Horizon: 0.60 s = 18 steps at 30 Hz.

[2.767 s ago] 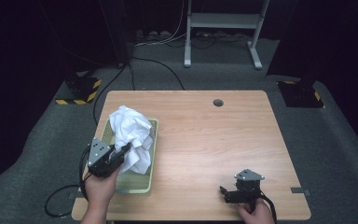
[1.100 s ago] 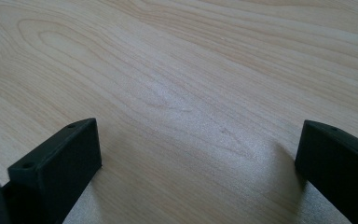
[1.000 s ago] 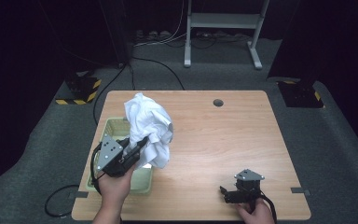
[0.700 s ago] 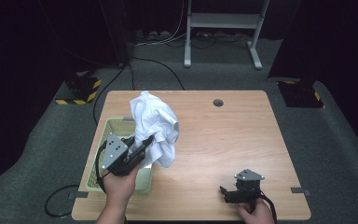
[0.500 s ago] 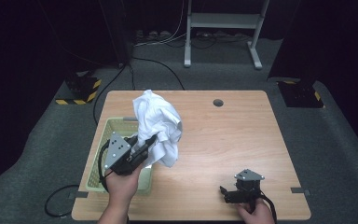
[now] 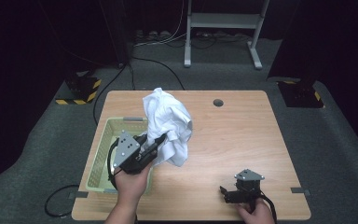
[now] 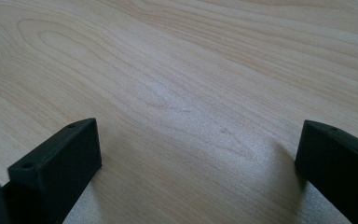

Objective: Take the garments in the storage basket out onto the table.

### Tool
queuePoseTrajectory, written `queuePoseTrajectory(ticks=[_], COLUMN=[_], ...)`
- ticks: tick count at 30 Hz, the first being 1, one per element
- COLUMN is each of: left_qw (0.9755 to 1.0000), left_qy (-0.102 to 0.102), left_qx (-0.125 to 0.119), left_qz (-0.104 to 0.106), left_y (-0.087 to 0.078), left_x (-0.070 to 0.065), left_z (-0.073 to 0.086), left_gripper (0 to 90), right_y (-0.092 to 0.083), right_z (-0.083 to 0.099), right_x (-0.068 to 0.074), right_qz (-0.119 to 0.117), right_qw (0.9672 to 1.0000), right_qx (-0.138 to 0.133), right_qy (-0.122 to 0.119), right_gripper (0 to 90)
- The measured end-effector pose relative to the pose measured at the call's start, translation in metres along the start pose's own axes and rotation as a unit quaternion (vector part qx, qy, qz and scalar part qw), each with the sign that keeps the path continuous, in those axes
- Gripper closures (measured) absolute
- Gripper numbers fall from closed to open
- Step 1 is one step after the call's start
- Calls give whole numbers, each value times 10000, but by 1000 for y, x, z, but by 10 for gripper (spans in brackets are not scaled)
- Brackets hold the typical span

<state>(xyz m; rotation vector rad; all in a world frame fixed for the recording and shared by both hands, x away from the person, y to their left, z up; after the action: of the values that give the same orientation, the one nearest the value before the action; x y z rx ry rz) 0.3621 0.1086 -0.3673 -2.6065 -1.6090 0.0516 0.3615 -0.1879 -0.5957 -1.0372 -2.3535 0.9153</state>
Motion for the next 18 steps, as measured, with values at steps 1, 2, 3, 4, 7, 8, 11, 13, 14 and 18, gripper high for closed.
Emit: queuePoseTrajectory(ticks=[1, 2, 3, 4, 7, 8, 11, 13, 14, 18], left_qw=[10000, 10000, 10000, 10000, 9999, 9999, 9998, 9998, 9998, 9997], left_qy=[-7, -3, -4, -8, -3, -3, 2, 8, 8, 7], left_qx=[-6, -6, -16, -19, -44, -49, -77, -84, -84, -88], left_qz=[13, 20, 42, 53, 92, 110, 162, 192, 192, 249], left_y=[1, 1, 2, 3, 5, 6, 8, 10, 10, 13], left_x=[-1, -2, -4, -5, -10, -13, -19, -22, -22, -29], left_z=[0, -1, -1, -2, -3, -3, -5, -5, -5, -5], left_gripper=[702, 702, 702, 702, 702, 702, 702, 702, 702, 702], right_y=[0, 0, 0, 0, 0, 0, 0, 0, 0, 0], right_z=[0, 0, 0, 0, 0, 0, 0, 0, 0, 0], right_x=[0, 0, 0, 0, 0, 0, 0, 0, 0, 0], right_qz=[0, 0, 0, 0, -1, -1, -1, -1, -2, -2], right_qw=[10000, 10000, 10000, 10000, 10000, 10000, 10000, 10000, 10000, 10000], right_qx=[0, 0, 0, 0, 0, 0, 1, 1, 1, 1], right_qy=[-1, 0, 0, 0, 2, 2, 8, 3, 2, 2], right_gripper=[1, 0, 0, 1, 1, 1, 1, 0, 1, 0])
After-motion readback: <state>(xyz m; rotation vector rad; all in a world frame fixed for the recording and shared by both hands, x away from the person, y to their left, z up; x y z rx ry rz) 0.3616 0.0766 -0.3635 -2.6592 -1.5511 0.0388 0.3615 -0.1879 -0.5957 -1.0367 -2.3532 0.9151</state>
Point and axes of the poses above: each handheld gripper's, and its own axes: y roughly forward along the jaws, z roughly out of its underside, x roughly to its left, the point moved 7 cm from there along y, roughly forward along the jaws, and after that the axes turned 9 degrees about -z, right-handed, at the moved point
